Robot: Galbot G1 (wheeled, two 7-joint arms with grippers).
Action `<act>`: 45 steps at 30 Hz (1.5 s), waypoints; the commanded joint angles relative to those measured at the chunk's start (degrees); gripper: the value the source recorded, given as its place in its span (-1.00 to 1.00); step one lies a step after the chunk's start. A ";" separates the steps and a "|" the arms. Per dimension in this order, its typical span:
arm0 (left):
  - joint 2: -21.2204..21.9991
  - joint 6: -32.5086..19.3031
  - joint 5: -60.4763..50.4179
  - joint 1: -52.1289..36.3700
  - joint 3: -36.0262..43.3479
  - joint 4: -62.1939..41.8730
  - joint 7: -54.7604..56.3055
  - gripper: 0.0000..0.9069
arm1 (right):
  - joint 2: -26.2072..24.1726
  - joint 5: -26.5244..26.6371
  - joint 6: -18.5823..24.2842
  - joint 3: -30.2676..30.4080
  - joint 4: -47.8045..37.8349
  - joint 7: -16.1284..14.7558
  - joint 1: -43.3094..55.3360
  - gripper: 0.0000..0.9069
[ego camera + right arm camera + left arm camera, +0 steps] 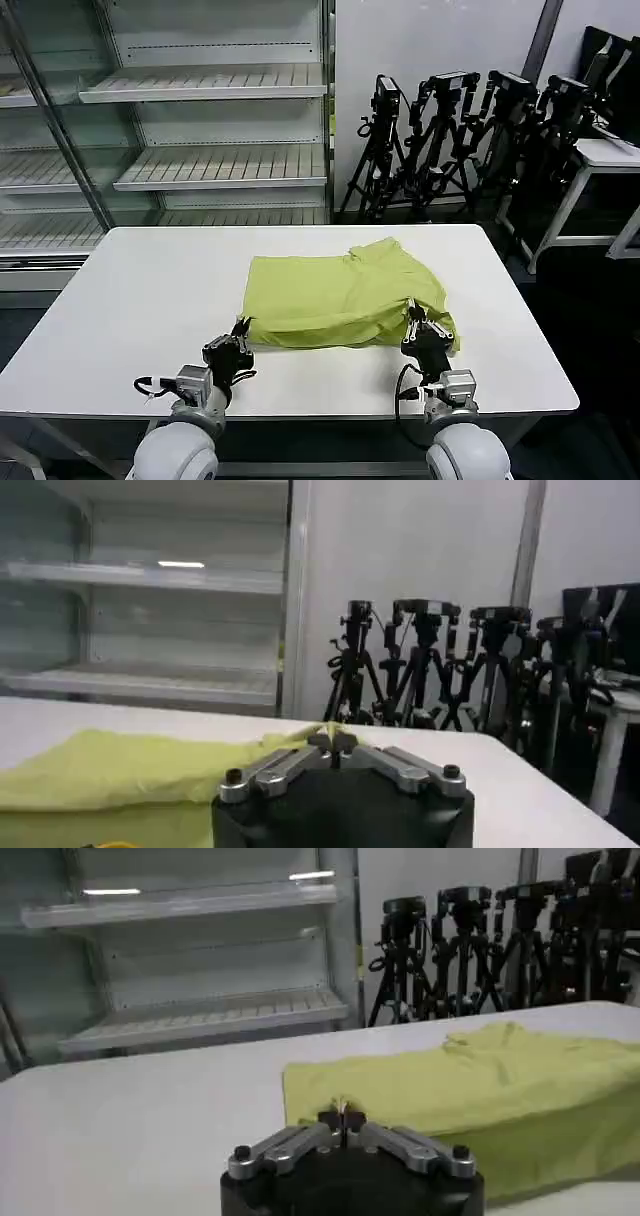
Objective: Fold and organize the clothes.
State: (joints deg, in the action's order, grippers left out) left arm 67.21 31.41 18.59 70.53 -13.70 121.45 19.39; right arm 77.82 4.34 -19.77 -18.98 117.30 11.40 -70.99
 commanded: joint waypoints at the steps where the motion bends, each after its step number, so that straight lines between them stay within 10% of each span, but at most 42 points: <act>1: 1.01 0.28 -1.40 -4.67 2.00 -4.87 0.54 -0.93 | -0.46 -0.47 0.03 0.08 -4.70 0.05 2.95 -1.00; 9: 1.48 1.58 -2.47 -6.73 3.63 -7.23 0.42 -0.84 | -0.01 -0.99 0.58 0.98 -8.97 0.09 4.34 -1.00; 11: 1.57 1.58 -2.88 -7.05 3.75 -7.88 0.44 -0.33 | 0.29 -1.56 0.45 1.37 -9.49 0.09 4.62 -1.00; 12: 1.60 1.59 -3.21 -7.17 3.88 -8.16 0.45 -0.13 | 0.56 -2.63 -0.60 1.68 -9.73 0.11 4.73 -0.53; 13: 1.63 1.59 -3.23 -7.16 3.93 -8.23 0.50 0.44 | 0.59 -3.06 -0.91 1.77 -9.75 0.11 4.75 0.60; 14: 1.66 1.58 -3.34 -7.15 3.94 -8.26 0.58 1.00 | 0.89 -3.68 -1.45 2.06 -9.94 0.08 4.78 1.00; 28: 1.59 1.06 -4.14 0.41 -0.34 -1.59 1.69 1.00 | -0.01 -5.85 -2.94 -1.32 1.94 -0.19 -3.49 1.00; 45: 1.08 1.67 1.06 -2.97 1.24 -6.67 1.92 1.00 | -3.16 10.09 -13.32 -10.72 3.42 4.25 -5.77 1.00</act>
State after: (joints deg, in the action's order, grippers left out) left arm 68.35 33.04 17.82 69.55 -13.28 117.82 21.35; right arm 75.26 8.86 -29.07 -26.59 119.70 14.42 -75.46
